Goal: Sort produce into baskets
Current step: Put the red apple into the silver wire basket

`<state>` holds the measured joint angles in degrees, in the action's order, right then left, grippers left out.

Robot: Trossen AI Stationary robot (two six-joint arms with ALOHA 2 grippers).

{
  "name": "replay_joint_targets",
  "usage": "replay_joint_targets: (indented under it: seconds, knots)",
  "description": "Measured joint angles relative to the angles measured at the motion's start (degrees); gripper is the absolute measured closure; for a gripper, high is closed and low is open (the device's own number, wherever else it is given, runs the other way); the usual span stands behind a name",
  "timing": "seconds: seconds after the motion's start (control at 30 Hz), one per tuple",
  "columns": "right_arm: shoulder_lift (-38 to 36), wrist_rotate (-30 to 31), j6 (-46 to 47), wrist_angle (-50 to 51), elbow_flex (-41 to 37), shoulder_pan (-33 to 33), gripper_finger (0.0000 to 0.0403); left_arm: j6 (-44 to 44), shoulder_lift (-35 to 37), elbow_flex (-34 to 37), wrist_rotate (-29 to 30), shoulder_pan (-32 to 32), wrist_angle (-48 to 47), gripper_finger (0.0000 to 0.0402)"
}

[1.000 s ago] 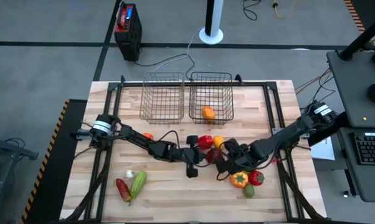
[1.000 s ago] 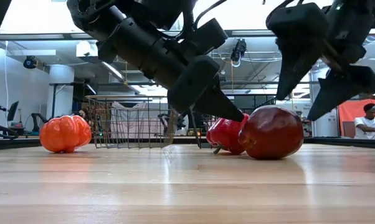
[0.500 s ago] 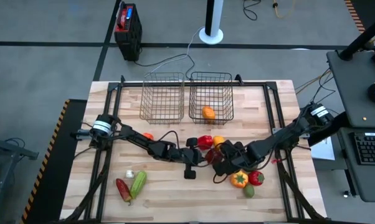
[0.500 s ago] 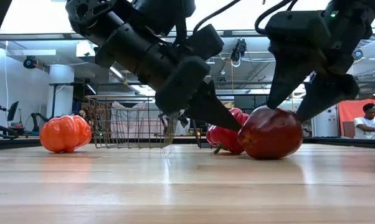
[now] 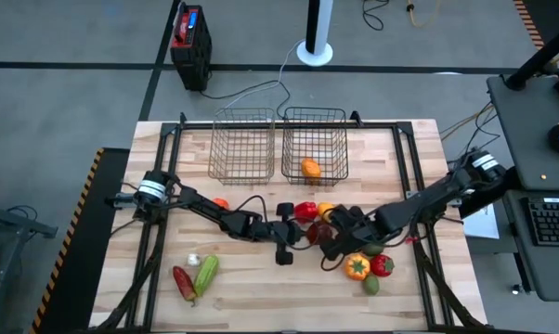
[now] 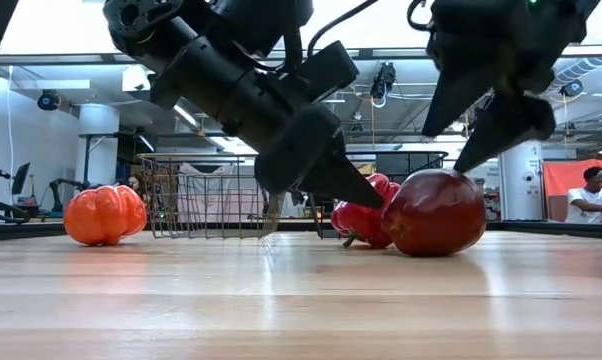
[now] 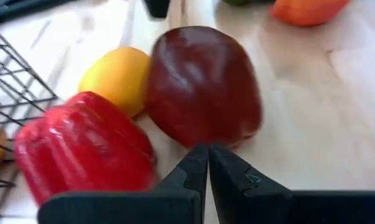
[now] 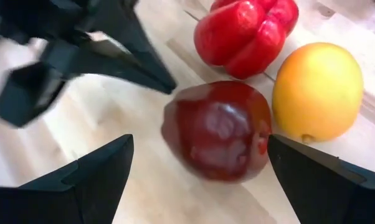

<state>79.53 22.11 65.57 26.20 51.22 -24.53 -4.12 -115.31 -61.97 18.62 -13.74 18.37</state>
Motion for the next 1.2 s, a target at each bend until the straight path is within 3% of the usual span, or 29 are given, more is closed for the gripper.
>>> replay_joint_targets:
  seconds: [0.13, 0.23, 0.57, 0.77, 0.93, 1.2]
  knots:
    - [-2.8, -3.8, 4.0, 3.4, 0.0, -0.5, 0.0049, -2.4, 0.0, -0.4, 0.3, 0.8, 0.2, 0.0402]
    - [-3.0, -8.0, 7.8, 6.5, 0.0, -0.5, 0.0081, -2.9, 0.0, -0.8, 0.3, 1.3, 0.1, 0.0402]
    - [1.4, -10.0, 7.0, 6.7, -0.1, -0.3, 0.0272, -3.1, -4.3, -1.7, -2.6, 2.4, 4.0, 0.0402]
    - [2.7, -9.5, 5.7, 7.2, -0.1, -0.3, 0.0358, -2.6, -6.8, -3.5, -4.7, 2.1, 3.2, 0.0402]
    - [1.9, -9.6, 5.0, 8.6, -0.1, -0.3, 0.0390, -2.2, -7.5, -4.3, -6.2, 1.7, 3.1, 0.0402]
    - [1.6, -7.7, 1.3, 11.5, -0.4, 0.2, 0.0390, -2.8, -7.5, -5.2, -10.6, 1.4, 3.1, 0.0402]
